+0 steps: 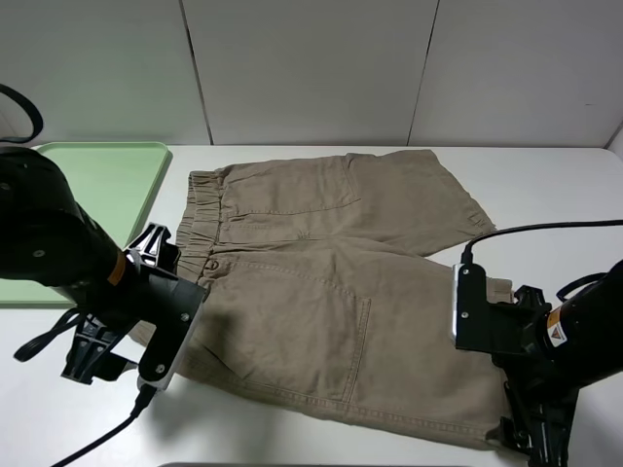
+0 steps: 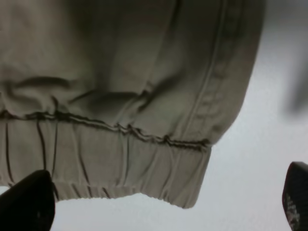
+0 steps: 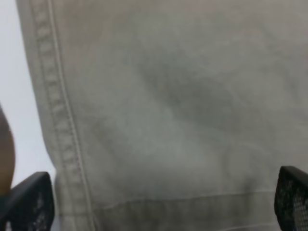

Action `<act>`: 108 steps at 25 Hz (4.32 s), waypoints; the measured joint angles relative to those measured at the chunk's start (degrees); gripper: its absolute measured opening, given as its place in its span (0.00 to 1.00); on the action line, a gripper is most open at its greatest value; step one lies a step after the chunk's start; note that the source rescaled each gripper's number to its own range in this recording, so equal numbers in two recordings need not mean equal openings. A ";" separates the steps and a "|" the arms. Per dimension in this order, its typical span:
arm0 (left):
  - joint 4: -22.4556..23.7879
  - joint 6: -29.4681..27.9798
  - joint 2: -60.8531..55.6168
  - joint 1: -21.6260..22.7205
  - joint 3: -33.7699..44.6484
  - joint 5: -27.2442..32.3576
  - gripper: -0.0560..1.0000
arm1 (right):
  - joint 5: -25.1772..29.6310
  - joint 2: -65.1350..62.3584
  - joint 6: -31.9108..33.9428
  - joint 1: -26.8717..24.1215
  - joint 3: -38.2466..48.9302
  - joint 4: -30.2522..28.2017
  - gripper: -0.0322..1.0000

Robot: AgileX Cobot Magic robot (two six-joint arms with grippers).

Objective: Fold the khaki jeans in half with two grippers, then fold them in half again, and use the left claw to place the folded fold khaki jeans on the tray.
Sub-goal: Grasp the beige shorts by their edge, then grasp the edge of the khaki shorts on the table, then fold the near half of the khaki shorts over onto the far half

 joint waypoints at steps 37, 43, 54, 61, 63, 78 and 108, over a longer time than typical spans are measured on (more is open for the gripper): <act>0.02 -2.76 9.47 2.09 0.17 -6.22 0.92 | -3.69 3.64 -0.11 0.00 0.00 0.95 0.15; 0.18 -2.76 9.54 2.09 0.17 -5.60 0.86 | -3.69 3.64 -0.11 0.00 0.00 0.95 0.13; 0.30 -2.76 9.54 2.09 0.17 -3.79 0.24 | -3.69 3.64 -0.11 0.00 0.00 0.95 0.13; 0.24 -2.92 9.29 2.09 -0.15 -2.81 0.06 | -4.18 3.69 -0.11 0.00 -0.37 0.74 0.13; 0.24 -3.66 8.57 2.09 -0.15 -2.37 0.06 | -4.12 3.69 0.03 0.00 -1.69 0.74 0.13; -5.75 -8.11 -8.73 2.09 -0.05 -0.30 0.06 | -0.03 -4.39 5.08 0.00 -11.78 -2.15 0.03; 8.96 -52.13 -9.59 30.67 -0.28 -39.59 0.05 | -36.83 8.27 37.25 -18.17 -23.45 -14.94 0.03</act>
